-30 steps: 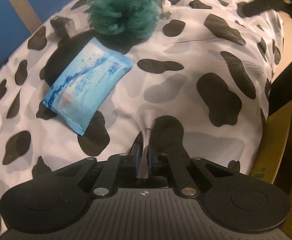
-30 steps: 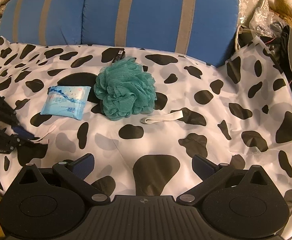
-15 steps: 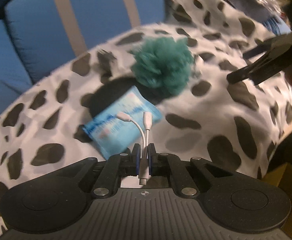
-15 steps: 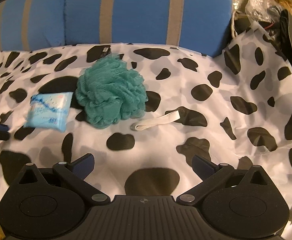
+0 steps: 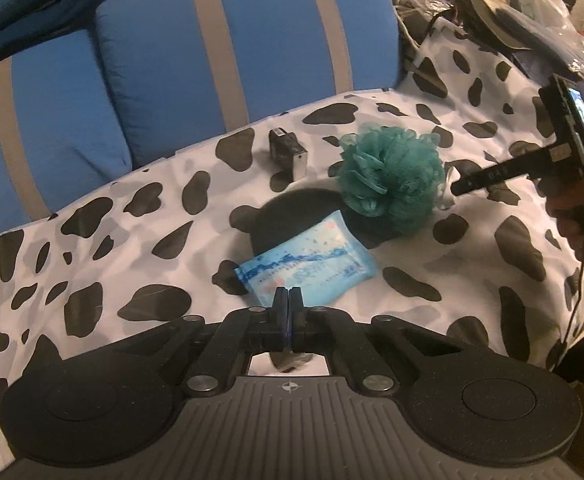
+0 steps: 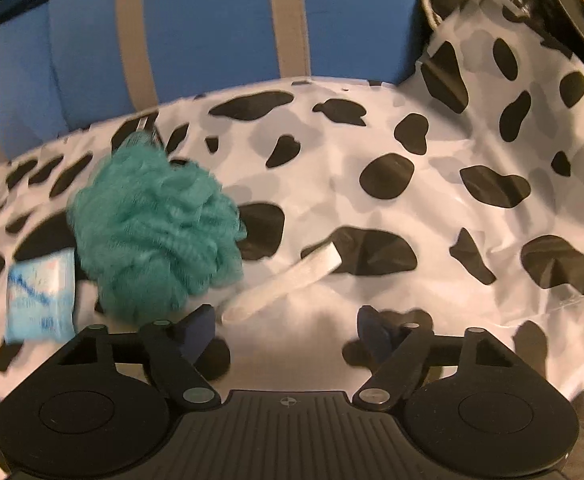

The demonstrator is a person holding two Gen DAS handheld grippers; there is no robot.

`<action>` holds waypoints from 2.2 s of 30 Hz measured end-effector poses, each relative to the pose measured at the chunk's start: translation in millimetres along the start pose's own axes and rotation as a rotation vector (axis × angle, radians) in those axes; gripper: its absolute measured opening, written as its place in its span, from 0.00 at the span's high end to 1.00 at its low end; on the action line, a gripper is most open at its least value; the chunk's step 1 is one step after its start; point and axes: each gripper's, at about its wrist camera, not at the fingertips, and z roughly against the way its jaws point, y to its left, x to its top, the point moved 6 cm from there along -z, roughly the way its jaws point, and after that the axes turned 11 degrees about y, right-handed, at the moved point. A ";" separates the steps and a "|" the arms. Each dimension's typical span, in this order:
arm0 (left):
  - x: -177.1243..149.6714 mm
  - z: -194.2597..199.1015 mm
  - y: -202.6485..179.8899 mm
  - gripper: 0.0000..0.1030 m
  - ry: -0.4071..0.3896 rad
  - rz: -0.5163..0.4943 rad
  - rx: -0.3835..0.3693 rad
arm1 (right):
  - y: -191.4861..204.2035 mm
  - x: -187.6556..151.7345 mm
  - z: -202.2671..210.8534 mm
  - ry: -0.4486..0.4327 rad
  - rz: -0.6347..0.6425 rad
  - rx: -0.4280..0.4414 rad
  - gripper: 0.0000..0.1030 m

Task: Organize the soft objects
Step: 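Lift the white cable with the left tool while the right tool grasps the white strap, then carry the white cable with the left tool while the right tool carries the white strap to the box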

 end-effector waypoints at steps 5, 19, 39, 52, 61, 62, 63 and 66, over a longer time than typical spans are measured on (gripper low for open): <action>-3.9 -1.9 4.7 1.00 0.009 0.008 -0.010 | -0.5 10.1 -18.1 0.017 -0.024 0.003 0.30; -24.1 -31.3 -25.4 0.57 0.090 -0.222 -0.082 | 13.8 8.3 -31.9 0.034 0.054 -0.037 0.95; -42.4 -92.3 -44.8 0.91 0.222 -0.286 -0.197 | -5.2 7.2 39.6 -0.057 0.020 0.006 0.97; -42.6 -73.6 -49.0 0.94 0.237 -0.183 -0.166 | 19.2 -32.5 90.1 -0.044 0.139 0.105 0.97; -41.8 -30.7 -59.6 0.94 0.159 -0.116 -0.130 | 36.9 -63.1 114.6 -0.026 0.189 0.150 0.97; -42.7 -25.9 -61.0 0.94 0.155 -0.108 -0.127 | 38.1 -66.2 116.7 -0.025 0.193 0.154 0.97; -43.3 -21.9 -62.5 0.94 0.150 -0.100 -0.125 | 39.5 -69.7 119.0 -0.023 0.196 0.157 0.97; -46.5 -7.2 -62.7 0.94 0.133 -0.059 -0.127 | 43.4 -80.6 125.2 -0.017 0.202 0.166 0.97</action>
